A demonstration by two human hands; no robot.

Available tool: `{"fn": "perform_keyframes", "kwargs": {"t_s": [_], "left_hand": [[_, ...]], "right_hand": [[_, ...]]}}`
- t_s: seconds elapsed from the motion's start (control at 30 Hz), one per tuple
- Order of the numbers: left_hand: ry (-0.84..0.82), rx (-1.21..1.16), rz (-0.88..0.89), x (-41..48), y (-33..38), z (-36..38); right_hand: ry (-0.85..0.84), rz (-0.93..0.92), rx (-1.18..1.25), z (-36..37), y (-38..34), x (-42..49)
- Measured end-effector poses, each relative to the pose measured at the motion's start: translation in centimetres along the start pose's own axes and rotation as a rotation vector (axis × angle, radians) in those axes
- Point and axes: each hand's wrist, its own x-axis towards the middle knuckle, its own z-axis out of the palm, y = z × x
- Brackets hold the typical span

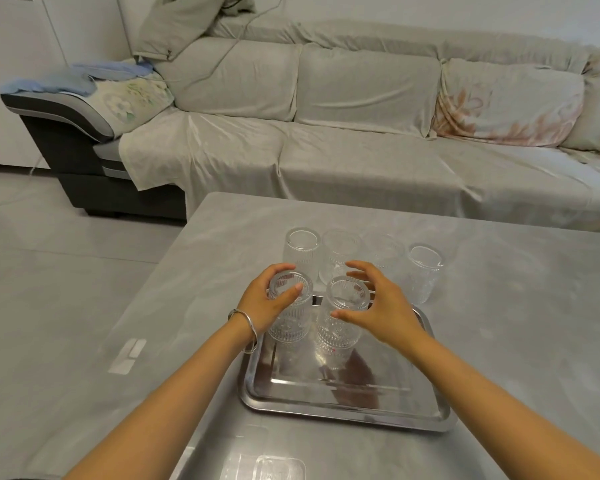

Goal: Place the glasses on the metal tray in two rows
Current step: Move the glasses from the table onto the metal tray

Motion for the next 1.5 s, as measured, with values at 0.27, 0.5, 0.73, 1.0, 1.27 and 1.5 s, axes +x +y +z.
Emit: {"fn": "perform_keyframes", "kwargs": {"t_s": [0.27, 0.5, 0.73, 1.0, 1.27, 1.5], "left_hand": [[-0.010, 0.008, 0.023, 0.1, 0.0, 0.4], [-0.017, 0.012, 0.026, 0.4, -0.2, 0.2], [0.024, -0.002, 0.038, 2.5, 0.6, -1.0], [0.064, 0.021, -0.014, 7.8, 0.8, -2.6], [-0.049, 0.018, -0.057, 10.5, -1.8, -1.7], [-0.074, -0.078, -0.006, 10.6, -3.3, -1.0]], "right_hand": [[0.001, -0.013, -0.002, 0.6, -0.1, 0.1], [-0.047, -0.020, -0.024, 0.5, 0.3, 0.3], [-0.086, 0.012, 0.143, -3.1, 0.5, 2.5], [-0.154, -0.062, 0.006, -4.3, -0.5, 10.1], [-0.364, -0.084, -0.128, 1.0, -0.3, 15.5], [-0.393, -0.135, -0.203, 2.1, 0.2, 16.8]]}}
